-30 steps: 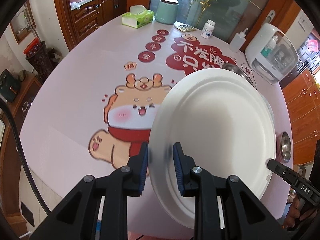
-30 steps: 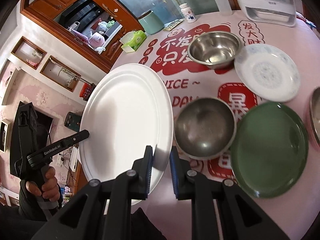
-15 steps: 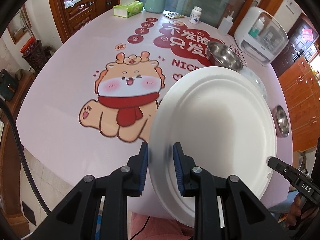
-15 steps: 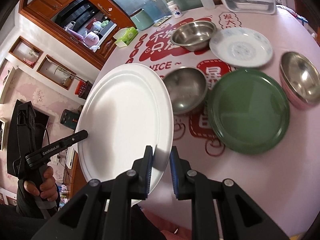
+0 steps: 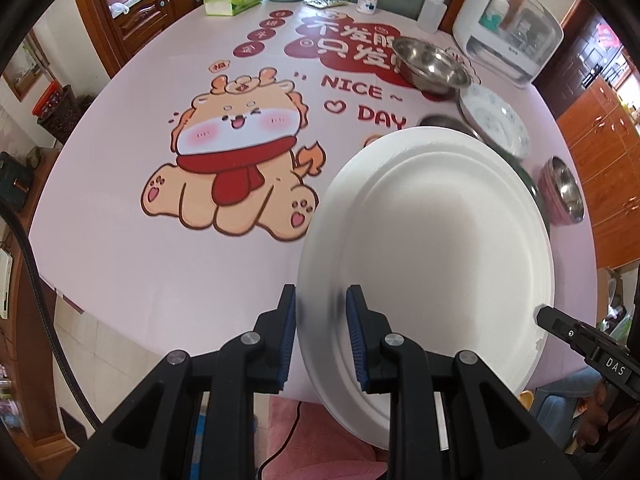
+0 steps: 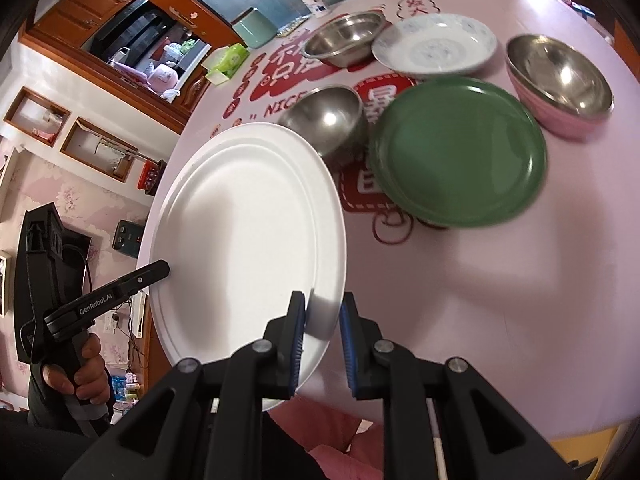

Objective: Organize plates and bowls

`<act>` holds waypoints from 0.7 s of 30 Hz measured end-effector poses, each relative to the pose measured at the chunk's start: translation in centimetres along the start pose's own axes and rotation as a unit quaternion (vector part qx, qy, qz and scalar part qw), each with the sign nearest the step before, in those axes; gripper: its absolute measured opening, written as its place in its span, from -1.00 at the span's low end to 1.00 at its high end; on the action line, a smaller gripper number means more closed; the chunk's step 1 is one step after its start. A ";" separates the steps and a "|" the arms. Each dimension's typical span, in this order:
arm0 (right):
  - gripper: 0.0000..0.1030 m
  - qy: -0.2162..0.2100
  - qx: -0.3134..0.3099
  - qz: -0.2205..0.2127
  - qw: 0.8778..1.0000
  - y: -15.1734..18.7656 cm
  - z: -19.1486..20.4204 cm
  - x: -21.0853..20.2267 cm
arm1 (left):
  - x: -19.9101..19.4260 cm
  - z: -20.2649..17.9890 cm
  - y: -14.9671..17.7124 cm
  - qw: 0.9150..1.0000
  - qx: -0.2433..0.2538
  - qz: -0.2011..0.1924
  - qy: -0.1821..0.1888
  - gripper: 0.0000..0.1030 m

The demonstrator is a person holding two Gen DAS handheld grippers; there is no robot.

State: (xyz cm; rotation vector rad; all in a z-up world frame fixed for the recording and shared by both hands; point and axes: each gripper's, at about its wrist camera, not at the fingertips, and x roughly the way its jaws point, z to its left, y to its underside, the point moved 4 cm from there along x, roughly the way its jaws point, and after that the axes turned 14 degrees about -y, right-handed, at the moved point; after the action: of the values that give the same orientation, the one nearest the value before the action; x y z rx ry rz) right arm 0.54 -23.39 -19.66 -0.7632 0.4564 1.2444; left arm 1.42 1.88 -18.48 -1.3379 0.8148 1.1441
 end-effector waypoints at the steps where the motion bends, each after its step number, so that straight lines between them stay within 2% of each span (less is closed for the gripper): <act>1: -0.67 0.000 0.002 0.001 1.000 0.2 -0.2 0.0 | 0.1 -0.1 0.2 1.000 0.002 0.002 -0.001 -0.56; 14: -0.66 0.013 0.035 0.031 0.999 2.8 -3.6 1.5 | 3.9 -1.9 2.9 0.999 0.027 0.041 -0.016 -0.56; 21: -0.66 0.025 0.042 0.038 0.998 2.7 -4.6 2.3 | 5.8 -2.9 2.6 0.998 0.036 0.053 -0.021 -0.56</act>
State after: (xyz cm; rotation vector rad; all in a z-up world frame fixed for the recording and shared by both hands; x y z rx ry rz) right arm -0.99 -24.84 -25.09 -0.7124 0.5805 1.2711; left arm 1.07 -0.34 -25.13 -1.2189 0.8965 1.2107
